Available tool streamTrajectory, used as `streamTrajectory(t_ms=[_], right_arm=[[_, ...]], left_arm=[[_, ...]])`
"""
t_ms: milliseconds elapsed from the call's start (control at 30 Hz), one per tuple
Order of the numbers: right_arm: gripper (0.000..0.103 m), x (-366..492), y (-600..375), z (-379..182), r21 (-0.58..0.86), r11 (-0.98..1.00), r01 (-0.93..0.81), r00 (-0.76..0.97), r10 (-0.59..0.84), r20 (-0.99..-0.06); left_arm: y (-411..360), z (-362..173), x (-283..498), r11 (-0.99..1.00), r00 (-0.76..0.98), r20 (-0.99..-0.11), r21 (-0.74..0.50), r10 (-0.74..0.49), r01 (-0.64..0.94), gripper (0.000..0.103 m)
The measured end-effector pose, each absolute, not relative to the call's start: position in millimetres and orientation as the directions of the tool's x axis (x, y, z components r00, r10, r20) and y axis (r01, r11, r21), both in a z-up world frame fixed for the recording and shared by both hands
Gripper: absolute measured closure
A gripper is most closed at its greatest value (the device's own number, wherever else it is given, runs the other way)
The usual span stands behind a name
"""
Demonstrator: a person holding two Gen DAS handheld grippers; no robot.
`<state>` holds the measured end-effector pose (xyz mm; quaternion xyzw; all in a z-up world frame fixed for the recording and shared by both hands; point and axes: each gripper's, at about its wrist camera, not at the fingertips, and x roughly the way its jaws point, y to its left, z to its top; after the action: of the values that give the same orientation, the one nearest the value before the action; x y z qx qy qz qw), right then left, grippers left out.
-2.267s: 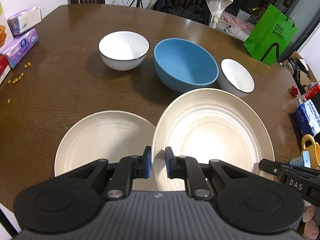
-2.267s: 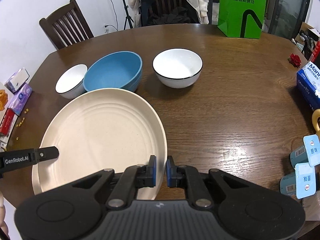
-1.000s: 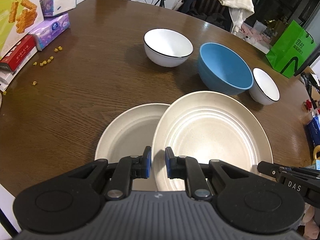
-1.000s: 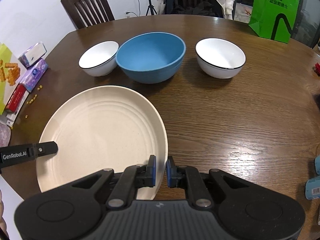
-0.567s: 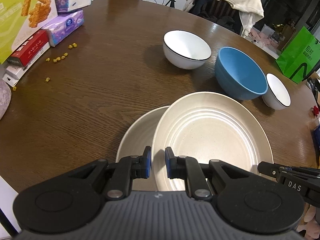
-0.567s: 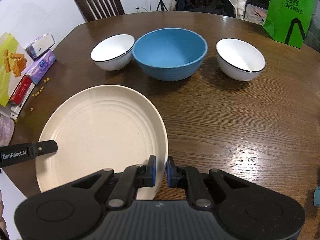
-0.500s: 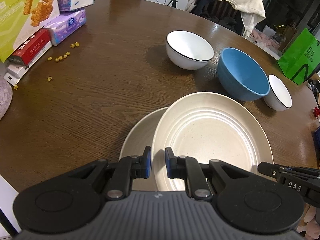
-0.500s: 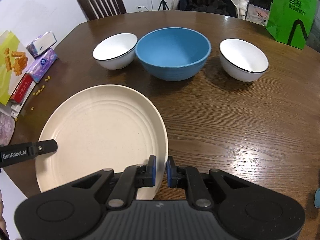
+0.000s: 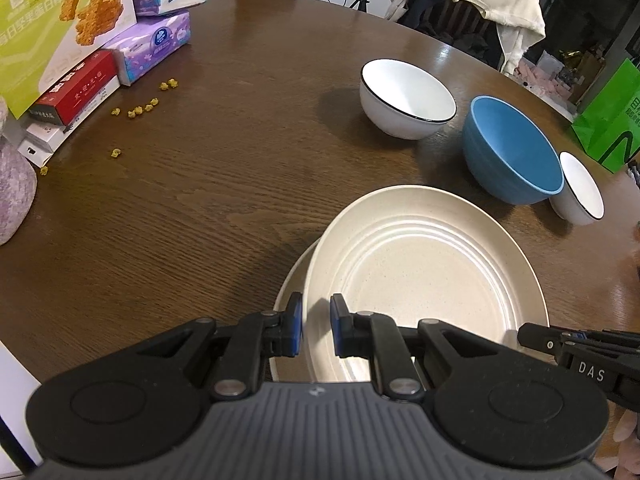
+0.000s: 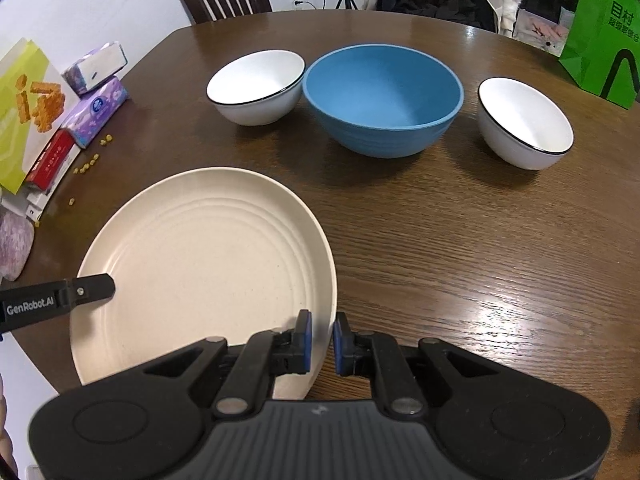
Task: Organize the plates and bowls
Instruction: 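Lower the left tool's plate onto the placed beige plate while the right tool holds its plate, then lower the right tool's beige plate onto the stack and open both tools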
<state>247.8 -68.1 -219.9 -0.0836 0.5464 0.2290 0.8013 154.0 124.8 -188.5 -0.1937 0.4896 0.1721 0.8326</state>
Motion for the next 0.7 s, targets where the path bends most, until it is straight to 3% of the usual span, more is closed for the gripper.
streamTrajectory(t_ms=[700], right_arm=[[0.091,243.2,-52.9,-235.7,0.067,0.849,-0.524,0.285,0.248,-0.926]], left_arm=[[120.4,-203.0,148.3,0.891,0.430,-0.894,-0.085,0.130,-0.446,0.088]])
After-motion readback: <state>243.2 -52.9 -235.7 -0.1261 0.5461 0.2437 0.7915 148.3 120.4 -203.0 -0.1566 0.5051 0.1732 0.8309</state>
